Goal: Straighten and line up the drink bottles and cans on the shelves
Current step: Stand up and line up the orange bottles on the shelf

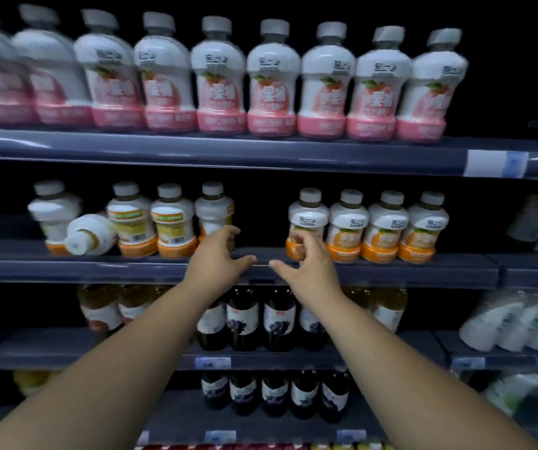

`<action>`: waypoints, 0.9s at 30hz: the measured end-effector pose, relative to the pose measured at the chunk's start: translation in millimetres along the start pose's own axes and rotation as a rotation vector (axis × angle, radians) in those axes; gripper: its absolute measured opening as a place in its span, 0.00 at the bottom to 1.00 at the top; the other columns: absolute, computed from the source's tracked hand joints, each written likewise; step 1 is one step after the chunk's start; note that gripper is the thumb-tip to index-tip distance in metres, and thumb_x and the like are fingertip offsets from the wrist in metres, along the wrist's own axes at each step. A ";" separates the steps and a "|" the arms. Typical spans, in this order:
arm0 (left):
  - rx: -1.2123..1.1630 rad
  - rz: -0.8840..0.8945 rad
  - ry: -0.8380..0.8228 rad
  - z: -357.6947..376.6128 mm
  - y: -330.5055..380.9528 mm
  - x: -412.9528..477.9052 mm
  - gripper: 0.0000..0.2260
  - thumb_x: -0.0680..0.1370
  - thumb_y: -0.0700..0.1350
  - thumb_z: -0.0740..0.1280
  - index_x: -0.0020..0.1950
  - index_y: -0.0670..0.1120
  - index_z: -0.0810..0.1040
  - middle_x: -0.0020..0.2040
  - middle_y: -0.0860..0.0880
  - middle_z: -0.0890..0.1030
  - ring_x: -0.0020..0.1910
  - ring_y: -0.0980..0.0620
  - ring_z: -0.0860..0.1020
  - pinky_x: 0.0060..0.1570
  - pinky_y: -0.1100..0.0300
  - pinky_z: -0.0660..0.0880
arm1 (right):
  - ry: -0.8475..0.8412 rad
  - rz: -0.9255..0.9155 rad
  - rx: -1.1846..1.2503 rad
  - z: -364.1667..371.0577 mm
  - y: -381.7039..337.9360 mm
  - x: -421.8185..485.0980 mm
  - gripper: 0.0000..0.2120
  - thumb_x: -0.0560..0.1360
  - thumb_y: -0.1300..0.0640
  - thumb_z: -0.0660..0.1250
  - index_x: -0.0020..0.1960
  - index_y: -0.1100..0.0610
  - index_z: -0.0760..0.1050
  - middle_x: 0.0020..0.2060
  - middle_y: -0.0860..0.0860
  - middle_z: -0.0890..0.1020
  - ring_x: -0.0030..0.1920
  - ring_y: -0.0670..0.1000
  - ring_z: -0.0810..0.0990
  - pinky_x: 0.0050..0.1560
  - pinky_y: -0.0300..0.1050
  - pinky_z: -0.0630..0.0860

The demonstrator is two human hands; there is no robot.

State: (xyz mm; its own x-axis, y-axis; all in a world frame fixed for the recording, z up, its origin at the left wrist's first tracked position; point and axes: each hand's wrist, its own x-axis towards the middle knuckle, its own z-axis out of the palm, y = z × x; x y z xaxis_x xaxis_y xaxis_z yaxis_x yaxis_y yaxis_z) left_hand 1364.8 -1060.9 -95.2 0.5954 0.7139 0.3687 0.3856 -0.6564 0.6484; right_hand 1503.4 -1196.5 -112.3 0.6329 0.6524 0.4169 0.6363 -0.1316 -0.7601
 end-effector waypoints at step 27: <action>-0.176 -0.074 0.301 -50.1 -94.3 17.5 0.35 0.67 0.52 0.79 0.67 0.57 0.63 0.63 0.52 0.76 0.60 0.52 0.76 0.57 0.48 0.78 | -0.029 0.169 -0.096 110.6 -56.9 70.5 0.42 0.66 0.42 0.79 0.70 0.55 0.62 0.65 0.55 0.76 0.63 0.58 0.77 0.57 0.53 0.77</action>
State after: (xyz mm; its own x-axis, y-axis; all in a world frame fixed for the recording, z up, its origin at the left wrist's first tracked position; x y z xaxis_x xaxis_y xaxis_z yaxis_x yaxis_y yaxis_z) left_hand 1303.5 -974.2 -116.5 0.3262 0.8148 0.4793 0.2768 -0.5671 0.7757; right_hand 1463.0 -1060.4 -94.8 0.7222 0.6359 0.2722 0.5621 -0.3102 -0.7667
